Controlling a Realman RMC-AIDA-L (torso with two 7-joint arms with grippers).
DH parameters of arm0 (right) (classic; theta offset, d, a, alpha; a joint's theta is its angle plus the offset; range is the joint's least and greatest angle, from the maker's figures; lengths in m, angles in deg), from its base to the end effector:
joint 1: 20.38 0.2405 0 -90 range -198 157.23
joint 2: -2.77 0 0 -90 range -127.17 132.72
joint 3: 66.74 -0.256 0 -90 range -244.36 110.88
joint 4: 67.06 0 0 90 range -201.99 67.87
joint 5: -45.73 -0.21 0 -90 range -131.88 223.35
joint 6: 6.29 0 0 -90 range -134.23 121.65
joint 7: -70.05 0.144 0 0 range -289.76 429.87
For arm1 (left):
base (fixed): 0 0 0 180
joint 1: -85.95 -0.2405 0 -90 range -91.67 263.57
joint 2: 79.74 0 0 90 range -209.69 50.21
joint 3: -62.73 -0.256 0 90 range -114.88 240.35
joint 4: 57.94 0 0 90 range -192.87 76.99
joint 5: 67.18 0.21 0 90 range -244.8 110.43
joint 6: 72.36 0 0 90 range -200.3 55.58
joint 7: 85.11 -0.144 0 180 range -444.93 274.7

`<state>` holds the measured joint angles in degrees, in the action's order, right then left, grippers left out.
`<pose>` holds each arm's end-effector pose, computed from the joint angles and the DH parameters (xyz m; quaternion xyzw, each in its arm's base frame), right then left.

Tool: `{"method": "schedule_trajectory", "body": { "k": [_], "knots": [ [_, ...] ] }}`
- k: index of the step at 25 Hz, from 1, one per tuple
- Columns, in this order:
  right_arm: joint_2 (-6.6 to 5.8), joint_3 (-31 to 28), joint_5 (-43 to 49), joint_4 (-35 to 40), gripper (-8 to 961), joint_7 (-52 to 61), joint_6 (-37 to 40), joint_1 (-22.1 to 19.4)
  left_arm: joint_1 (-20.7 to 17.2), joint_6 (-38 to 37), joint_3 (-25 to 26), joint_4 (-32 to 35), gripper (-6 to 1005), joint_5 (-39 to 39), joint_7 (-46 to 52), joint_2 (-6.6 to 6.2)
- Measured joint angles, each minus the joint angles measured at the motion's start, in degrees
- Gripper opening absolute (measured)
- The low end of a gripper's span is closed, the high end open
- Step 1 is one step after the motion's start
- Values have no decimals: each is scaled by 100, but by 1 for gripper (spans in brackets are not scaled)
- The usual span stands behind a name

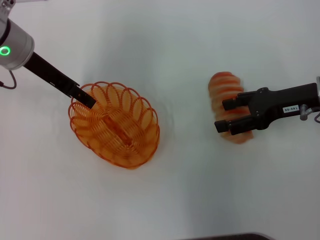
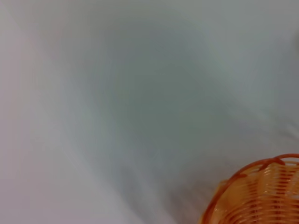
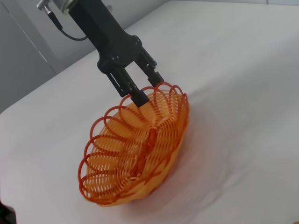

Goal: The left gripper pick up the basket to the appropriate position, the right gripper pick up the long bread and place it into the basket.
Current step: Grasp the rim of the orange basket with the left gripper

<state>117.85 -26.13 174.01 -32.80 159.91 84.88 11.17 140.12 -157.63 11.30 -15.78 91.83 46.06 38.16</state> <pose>0.2941 0.3140 0.0010 -0.9413 0.3091 0.1258 0.0507 -0.2041 0.4037 -0.0065 -0.9057 -0.3719 0.1704 0.1115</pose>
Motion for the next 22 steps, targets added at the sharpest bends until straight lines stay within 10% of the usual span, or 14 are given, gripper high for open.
{"method": "schedule_trajectory", "body": {
  "k": [16,22],
  "knots": [
    [16,-44,-3,-25,891,-42,-49,-18,-33,483,-171,-240,676,81,212,47],
    [11,-44,8,-25,890,-47,-92,-34,-31,416,-164,-237,443,86,262,48]
  ]
}}
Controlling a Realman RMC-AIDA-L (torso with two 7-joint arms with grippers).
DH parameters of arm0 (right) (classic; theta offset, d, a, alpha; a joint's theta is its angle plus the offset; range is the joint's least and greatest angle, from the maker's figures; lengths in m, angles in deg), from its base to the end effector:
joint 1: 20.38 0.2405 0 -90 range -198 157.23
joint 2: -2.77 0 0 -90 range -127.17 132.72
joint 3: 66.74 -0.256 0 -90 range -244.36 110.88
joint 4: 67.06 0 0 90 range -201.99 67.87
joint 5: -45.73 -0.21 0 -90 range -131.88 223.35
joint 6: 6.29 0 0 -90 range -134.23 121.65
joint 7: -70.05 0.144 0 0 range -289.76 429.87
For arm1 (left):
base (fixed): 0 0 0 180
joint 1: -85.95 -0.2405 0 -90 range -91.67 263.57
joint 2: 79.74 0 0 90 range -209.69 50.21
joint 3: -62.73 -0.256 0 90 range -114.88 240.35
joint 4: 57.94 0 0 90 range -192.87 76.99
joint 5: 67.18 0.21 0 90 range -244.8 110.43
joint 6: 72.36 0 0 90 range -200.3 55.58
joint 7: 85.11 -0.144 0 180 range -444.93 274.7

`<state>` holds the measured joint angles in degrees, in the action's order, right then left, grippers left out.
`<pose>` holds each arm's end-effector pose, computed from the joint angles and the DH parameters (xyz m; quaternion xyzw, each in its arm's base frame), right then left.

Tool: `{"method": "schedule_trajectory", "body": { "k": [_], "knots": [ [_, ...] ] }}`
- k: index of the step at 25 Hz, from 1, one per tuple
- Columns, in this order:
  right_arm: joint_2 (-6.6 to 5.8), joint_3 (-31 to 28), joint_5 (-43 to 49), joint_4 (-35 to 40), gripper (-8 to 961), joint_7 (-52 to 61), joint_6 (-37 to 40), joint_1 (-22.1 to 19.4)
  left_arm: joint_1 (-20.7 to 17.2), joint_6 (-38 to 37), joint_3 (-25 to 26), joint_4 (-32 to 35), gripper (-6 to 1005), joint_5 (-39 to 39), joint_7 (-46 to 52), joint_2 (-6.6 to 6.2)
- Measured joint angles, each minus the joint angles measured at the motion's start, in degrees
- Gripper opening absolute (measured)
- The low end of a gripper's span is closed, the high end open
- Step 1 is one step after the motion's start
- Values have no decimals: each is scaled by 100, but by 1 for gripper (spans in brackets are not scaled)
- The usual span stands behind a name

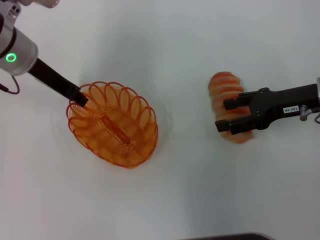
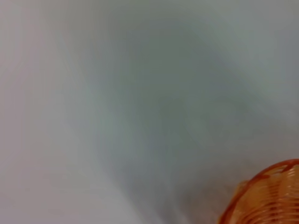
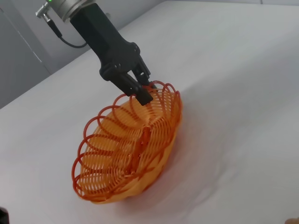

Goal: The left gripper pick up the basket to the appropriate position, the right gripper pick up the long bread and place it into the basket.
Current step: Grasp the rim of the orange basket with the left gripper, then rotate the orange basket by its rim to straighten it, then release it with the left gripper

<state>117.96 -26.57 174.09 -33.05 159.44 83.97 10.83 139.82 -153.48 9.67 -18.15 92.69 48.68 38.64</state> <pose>0.2975 0.3136 0.0002 -0.9399 0.3118 0.1259 0.0591 -0.2130 0.4041 -0.0168 -0.8948 -0.3879 0.1795 0.1288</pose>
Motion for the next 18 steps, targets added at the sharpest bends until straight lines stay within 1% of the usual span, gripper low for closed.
{"method": "schedule_trajectory", "body": {
  "k": [5,8,11,13,14,16,18],
  "knots": [
    [-6,-9,-14,2,890,-4,0,-15,7,-48,4,-4,235,-2,69,0],
    [-6,-16,-20,5,889,-42,1,-21,12,-118,57,41,170,-56,270,-18],
    [-5,-27,-21,0,889,-99,15,-28,43,-229,280,52,106,-80,500,-61],
    [-11,-63,-21,0,888,-126,50,-28,54,-300,502,90,105,-82,642,-78],
    [-23,-101,-21,2,888,-144,81,-28,47,-349,730,163,105,-84,885,-81],
    [-44,-184,-24,21,888,-171,164,-28,36,-356,795,187,104,-84,981,-82],
    [-71,-309,-30,40,888,-226,277,-27,-3,-368,999,247,103,-84,1305,-83]
  ]
}}
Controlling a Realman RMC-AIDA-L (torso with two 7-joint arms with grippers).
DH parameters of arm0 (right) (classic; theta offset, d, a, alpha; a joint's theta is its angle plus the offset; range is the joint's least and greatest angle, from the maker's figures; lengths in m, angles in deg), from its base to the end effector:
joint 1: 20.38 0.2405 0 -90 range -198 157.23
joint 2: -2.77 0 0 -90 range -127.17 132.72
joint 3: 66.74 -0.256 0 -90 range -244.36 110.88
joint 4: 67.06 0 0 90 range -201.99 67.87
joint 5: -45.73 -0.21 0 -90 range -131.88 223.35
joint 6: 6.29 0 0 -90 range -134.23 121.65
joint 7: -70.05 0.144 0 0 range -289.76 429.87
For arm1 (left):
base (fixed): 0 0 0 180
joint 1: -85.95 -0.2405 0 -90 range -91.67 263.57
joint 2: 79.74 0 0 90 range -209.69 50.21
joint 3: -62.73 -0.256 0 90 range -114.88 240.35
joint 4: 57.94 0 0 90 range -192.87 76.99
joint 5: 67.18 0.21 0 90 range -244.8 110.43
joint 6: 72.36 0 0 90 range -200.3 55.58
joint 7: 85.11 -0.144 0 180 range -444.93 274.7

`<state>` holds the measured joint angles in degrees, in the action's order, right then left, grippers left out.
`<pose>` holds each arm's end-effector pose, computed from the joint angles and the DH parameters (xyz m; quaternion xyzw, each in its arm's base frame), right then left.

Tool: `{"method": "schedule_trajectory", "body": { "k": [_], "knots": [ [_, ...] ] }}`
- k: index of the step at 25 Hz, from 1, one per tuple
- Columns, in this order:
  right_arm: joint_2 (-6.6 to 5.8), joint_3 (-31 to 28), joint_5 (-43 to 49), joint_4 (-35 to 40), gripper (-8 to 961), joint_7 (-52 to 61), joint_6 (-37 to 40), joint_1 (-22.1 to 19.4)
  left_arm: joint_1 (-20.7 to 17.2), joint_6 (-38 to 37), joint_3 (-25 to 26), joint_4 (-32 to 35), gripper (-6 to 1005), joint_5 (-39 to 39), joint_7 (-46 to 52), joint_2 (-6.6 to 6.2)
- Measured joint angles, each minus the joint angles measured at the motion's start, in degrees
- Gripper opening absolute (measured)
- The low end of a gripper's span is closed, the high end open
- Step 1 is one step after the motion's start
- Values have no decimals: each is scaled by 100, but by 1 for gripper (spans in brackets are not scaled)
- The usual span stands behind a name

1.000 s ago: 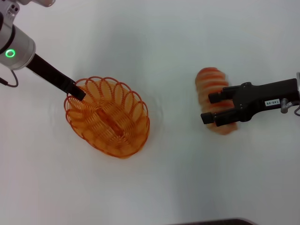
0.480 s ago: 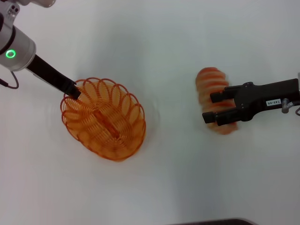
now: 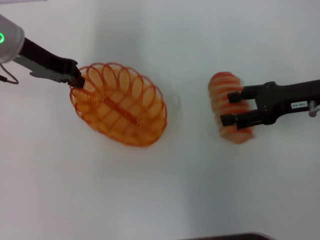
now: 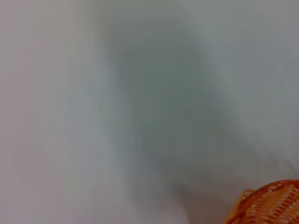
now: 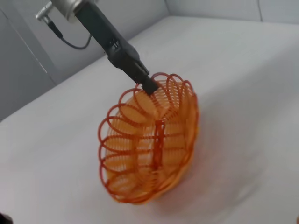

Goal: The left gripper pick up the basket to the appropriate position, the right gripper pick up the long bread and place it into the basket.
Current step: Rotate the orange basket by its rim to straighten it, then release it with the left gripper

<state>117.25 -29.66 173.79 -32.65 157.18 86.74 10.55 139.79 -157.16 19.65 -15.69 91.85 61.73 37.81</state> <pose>0.2975 0.3126 0.0123 -0.9410 0.2975 0.1476 0.0649 -0.2097 0.4093 0.0059 -0.8286 -0.5335 0.0939 0.1415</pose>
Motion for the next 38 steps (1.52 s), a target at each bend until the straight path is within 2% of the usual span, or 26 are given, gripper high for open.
{"method": "schedule_trajectory", "body": {
  "k": [1,4,7,16,19,22,29,34,38],
  "knots": [
    [-12,-74,-2,8,888,-33,46,0,-34,4,218,24,103,-1,305,-1],
    [-30,-275,-3,25,887,-105,75,0,-88,51,326,25,95,-3,707,0],
    [-38,-303,-3,33,887,-115,53,1,-184,161,360,99,89,-7,1221,54],
    [-76,-362,1,56,886,-425,29,-36,-722,258,408,1169,87,-45,2279,530],
    [-58,-368,-1,56,885,-599,-20,-47,-866,226,563,1388,93,-55,2347,624],
    [-32,-368,0,56,885,-701,-39,-40,-947,220,713,1366,103,-145,2354,630],
    [-20,-368,0,56,884,-725,-42,15,-1066,66,708,1350,125,-202,2364,614],
    [17,-358,0,57,883,-646,8,35,-1175,-28,702,1429,286,-209,2225,591],
    [21,-381,-34,56,882,-412,32,36,-1288,-122,725,1597,435,-473,1457,568]
  ]
}}
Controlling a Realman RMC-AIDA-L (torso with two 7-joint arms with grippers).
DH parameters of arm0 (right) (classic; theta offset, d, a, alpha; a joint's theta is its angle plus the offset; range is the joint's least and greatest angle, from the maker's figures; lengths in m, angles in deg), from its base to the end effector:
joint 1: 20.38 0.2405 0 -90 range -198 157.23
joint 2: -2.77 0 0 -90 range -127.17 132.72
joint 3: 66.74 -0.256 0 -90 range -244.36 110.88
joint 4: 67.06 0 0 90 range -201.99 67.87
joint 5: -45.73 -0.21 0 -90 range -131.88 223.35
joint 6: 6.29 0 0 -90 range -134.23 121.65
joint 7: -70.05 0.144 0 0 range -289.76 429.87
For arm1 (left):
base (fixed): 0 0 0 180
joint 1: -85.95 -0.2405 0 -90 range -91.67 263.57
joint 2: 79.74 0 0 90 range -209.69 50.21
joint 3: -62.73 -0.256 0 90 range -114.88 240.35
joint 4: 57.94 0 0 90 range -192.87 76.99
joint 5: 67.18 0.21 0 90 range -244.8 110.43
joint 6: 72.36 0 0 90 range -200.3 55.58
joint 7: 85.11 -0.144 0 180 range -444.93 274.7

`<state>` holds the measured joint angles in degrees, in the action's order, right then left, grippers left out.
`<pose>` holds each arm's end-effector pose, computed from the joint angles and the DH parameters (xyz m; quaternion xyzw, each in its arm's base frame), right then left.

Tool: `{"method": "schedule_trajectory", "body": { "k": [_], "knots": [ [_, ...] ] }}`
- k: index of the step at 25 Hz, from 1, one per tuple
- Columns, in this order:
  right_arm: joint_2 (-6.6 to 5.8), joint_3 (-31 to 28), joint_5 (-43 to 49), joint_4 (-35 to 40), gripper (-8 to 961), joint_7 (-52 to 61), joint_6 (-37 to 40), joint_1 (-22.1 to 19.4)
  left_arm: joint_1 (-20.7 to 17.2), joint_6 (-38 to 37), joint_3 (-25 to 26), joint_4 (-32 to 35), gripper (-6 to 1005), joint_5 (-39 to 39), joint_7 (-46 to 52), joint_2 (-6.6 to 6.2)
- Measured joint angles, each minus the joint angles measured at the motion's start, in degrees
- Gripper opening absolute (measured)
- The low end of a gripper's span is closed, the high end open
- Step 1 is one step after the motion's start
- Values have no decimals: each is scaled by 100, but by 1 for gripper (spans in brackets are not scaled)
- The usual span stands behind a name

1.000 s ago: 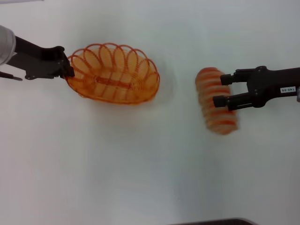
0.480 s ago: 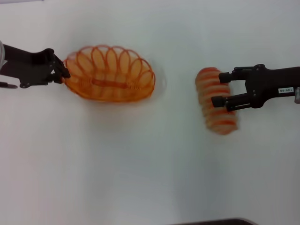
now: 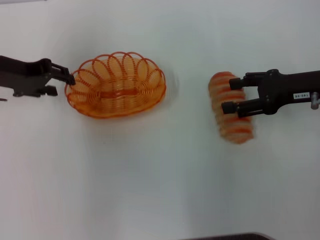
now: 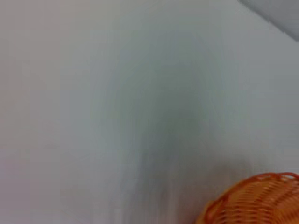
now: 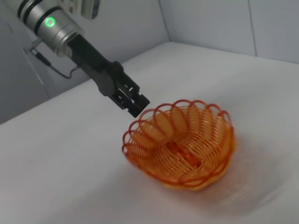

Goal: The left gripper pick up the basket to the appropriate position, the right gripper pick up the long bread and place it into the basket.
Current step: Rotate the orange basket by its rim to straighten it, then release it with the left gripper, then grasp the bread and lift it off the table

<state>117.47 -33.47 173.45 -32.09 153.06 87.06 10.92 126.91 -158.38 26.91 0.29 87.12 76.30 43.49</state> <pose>0.2950 0.3185 0.0198 -0.9441 0.2671 0.1694 0.0927 -0.2505 0.3764 0.0266 -0.6966 -0.6932 -0.0421 0.1801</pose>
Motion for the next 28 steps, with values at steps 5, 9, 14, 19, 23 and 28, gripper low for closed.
{"method": "schedule_trajectory", "body": {
  "k": [5,9,14,19,23,28],
  "knots": [
    [-2,-35,-187,0,883,441,44,-17,-344,-119,18,228,559,-776,-1730,-95],
    [-45,-89,-307,9,884,1042,14,29,-686,-533,34,-153,557,-1942,-3654,-371],
    [-66,-136,-397,173,885,1747,-124,63,-934,-1577,58,-567,554,-2780,-6201,-552],
    [-94,-67,-376,214,886,2129,-165,104,-1023,-1672,-98,-662,551,-2668,-7216,-472],
    [-138,13,-356,216,888,2423,-174,121,-967,-1635,-258,-822,549,-2612,-7371,-480],
    [-272,249,-353,222,889,2566,-116,182,-919,-1631,-341,-853,551,-2561,-7362,-466]
  ]
}}
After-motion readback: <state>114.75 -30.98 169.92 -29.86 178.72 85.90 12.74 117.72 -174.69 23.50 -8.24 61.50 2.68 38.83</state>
